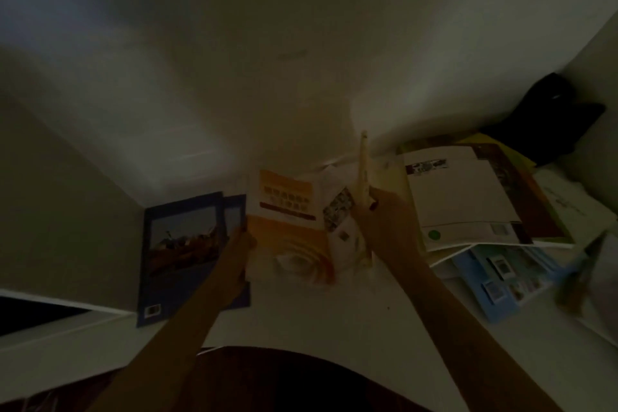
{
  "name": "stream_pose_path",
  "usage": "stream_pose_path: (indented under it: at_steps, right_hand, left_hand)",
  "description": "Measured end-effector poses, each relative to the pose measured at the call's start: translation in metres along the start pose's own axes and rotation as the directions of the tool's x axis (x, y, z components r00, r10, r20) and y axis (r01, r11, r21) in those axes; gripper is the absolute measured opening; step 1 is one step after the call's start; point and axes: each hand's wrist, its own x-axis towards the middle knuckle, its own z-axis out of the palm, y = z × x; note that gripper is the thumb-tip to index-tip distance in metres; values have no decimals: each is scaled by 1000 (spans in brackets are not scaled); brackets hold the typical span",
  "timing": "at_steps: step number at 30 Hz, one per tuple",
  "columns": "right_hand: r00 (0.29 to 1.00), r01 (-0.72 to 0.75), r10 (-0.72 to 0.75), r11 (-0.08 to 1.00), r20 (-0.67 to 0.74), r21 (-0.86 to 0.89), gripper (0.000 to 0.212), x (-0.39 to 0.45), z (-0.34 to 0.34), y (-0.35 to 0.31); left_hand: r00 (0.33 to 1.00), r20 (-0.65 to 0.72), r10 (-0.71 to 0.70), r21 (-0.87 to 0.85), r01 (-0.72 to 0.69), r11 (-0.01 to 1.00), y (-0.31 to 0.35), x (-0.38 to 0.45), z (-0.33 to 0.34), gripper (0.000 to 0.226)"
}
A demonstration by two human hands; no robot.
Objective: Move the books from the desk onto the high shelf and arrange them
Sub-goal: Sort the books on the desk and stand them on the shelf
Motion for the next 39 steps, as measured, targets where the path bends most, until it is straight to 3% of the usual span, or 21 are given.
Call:
stream_pose_path:
  at_steps: [3, 6, 9, 12, 14, 16, 17, 18, 19, 20, 23, 28, 30, 32, 35, 37, 39]
  right_hand:
    - [994, -17, 40, 977, 104, -211, 35, -10, 27, -7]
    - [957, 2, 58, 979, 284, -206, 36, -30, 76, -8]
    - [917, 65, 36, 969, 398, -237, 33, -46, 128, -9]
    - [854, 63, 18, 988, 521, -138, 42, -52, 148, -9]
    - [804, 63, 9, 993, 595, -99, 45, -45, 142, 2]
    - [877, 87, 7, 981, 480, -174, 40, -32, 126, 26]
    - [955, 136, -49, 950, 294, -282, 35, -23, 114, 42]
    - [987, 151, -109, 884, 119, -443, 34, -15, 100, 59]
    - [993, 119, -99, 816, 65, -565, 42, -10, 86, 73]
    - [998, 63, -59, 752, 28, -656, 56, -6, 75, 87]
    - [994, 34, 65, 581, 88, -813, 79, 0, 60, 127]
    - [992, 130, -73, 591, 107, -796, 51, 5, 52, 139]
    - [970, 226, -217, 669, 105, -708, 35, 11, 40, 120]
    - [956, 263, -293, 846, 8, -463, 37, 11, 20, 85]
    - [982, 163, -164, 986, -89, -16, 21, 7, -4, 37]
    - [989, 98, -60, 949, -133, 298, 10, -1, -4, 18]
    - [999, 10, 17, 809, -41, 588, 12, -13, 11, 12]
  left_hand:
    - [980, 36, -194, -9, 195, 981, -31, 12, -13, 19]
    - [929, 64, -364, -76, 369, 926, -36, 12, -20, 23]
    - [952, 60, -299, 56, 296, 954, -30, 18, -24, 49]
    - [981, -32, -192, 154, 195, 969, -17, 23, -22, 46]
    - [999, 25, -47, 348, 36, 937, -18, 28, -19, 43]
    - [998, 63, 17, 552, -49, 832, -26, 29, -15, 51]
    - [999, 1, 50, 719, -35, 694, -30, 29, -11, 57]
    - [989, -77, 125, 847, -2, 532, -29, 28, -4, 63]
    - [971, -104, 215, 906, 4, 423, -28, 29, 5, 67]
    - [953, -96, 287, 913, -31, 407, -23, 29, 17, 67]
    - [960, 14, 280, 813, -174, 556, -12, 28, 57, 59]
    - [959, 208, 191, 674, -282, 683, -16, 27, 74, 22]
    - [970, 218, 104, 560, -212, 801, -10, 25, 74, 7]
    - [980, 197, 6, 390, -84, 917, 1, 19, 77, 12]
    - [967, 231, -111, 196, 66, 978, 16, 12, 78, 12]
    - [946, 276, -170, 136, 137, 981, 26, 9, 72, 29]
    - [948, 265, -176, 76, 162, 984, 32, 9, 59, 38]
